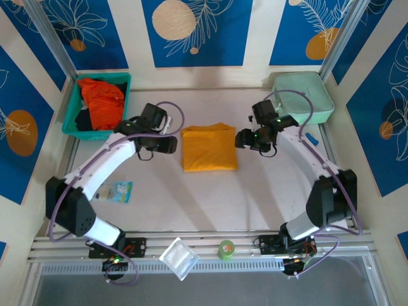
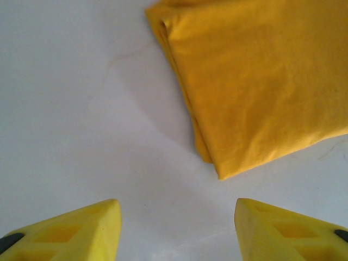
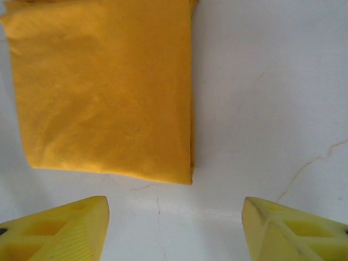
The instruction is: Fold and stack the t-shirts
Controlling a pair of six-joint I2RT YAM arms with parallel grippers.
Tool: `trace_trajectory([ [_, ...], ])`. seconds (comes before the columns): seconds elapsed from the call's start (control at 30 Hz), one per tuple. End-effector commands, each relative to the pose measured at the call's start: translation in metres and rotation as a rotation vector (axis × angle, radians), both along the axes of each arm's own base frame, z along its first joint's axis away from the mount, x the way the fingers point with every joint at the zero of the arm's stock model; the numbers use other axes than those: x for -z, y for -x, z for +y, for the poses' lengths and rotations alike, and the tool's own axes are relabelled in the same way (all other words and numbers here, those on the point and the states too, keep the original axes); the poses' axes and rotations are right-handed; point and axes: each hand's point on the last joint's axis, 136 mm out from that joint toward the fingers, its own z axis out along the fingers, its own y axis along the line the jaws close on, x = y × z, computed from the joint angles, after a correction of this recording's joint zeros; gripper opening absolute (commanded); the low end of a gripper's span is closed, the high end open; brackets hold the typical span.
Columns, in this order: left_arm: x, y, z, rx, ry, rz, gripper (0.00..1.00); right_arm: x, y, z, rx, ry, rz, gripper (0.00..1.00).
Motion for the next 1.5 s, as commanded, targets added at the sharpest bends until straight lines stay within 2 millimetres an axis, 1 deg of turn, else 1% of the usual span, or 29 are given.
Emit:
trace_trajectory([
  [0.0,0.025,-0.005,-0.015,-0.085,-0.019,0.085,0.58,0.016,-0.010,0.015,0.038,-0.015,0.048,0.66],
  [0.13,0.055,-0.019,-0.035,-0.108,-0.022,0.123,0.60,0.037,-0.023,0.025,0.050,-0.006,0.079,0.66],
  [0.3,0.088,-0.038,-0.054,-0.126,-0.018,0.154,0.60,0.064,-0.037,0.029,0.062,0.027,0.119,0.63],
  [0.4,0.107,-0.049,-0.061,-0.132,-0.021,0.168,0.54,0.079,-0.042,0.030,0.067,0.044,0.145,0.59],
  [0.43,0.112,-0.052,-0.064,-0.132,-0.024,0.174,0.48,0.084,-0.043,0.031,0.065,0.045,0.155,0.58],
  [0.5,0.124,-0.056,-0.067,-0.131,-0.027,0.187,0.45,0.092,-0.043,0.031,0.064,0.048,0.169,0.54],
  [0.53,0.129,-0.058,-0.069,-0.131,-0.028,0.192,0.44,0.097,-0.043,0.032,0.063,0.048,0.180,0.49],
  [0.57,0.134,-0.059,-0.071,-0.131,-0.027,0.197,0.41,0.101,-0.043,0.033,0.061,0.045,0.189,0.46],
  [0.63,0.142,-0.062,-0.072,-0.139,-0.029,0.201,0.40,0.109,-0.043,0.036,0.059,0.036,0.207,0.38],
  [0.67,0.146,-0.063,-0.072,-0.144,-0.034,0.201,0.40,0.114,-0.044,0.037,0.058,0.031,0.216,0.32],
  [0.7,0.149,-0.064,-0.071,-0.147,-0.041,0.203,0.36,0.118,-0.043,0.038,0.057,0.029,0.228,0.26],
  [0.8,0.156,-0.068,-0.068,-0.158,-0.067,0.203,0.35,0.128,-0.047,0.041,0.054,0.020,0.248,0.10],
  [0.83,0.158,-0.069,-0.068,-0.157,-0.077,0.202,0.35,0.130,-0.049,0.042,0.054,0.020,0.251,0.02],
  [0.87,0.161,-0.071,-0.067,-0.156,-0.089,0.205,0.32,0.131,-0.052,0.042,0.053,0.020,0.252,0.00],
  [0.9,0.163,-0.074,-0.066,-0.158,-0.098,0.206,0.31,0.133,-0.056,0.042,0.053,0.021,0.252,0.00],
  [0.97,0.168,-0.081,-0.064,-0.160,-0.114,0.210,0.31,0.134,-0.066,0.041,0.052,0.021,0.246,0.00],
  [1.0,0.169,-0.086,-0.064,-0.159,-0.119,0.207,0.28,0.133,-0.072,0.041,0.052,0.019,0.240,0.00],
  [1.1,0.173,-0.106,-0.058,-0.156,-0.133,0.198,0.27,0.131,-0.095,0.037,0.051,0.019,0.221,0.00],
  [1.2,0.179,-0.131,-0.050,-0.156,-0.148,0.194,0.27,0.130,-0.118,0.036,0.046,0.010,0.202,0.00],
  [1.33,0.184,-0.167,-0.042,-0.151,-0.147,0.209,0.27,0.134,-0.152,0.034,0.067,-0.005,0.185,0.00],
  [1.47,0.180,-0.200,-0.039,-0.123,-0.142,0.189,0.28,0.140,-0.180,0.034,0.098,-0.024,0.175,0.00],
])
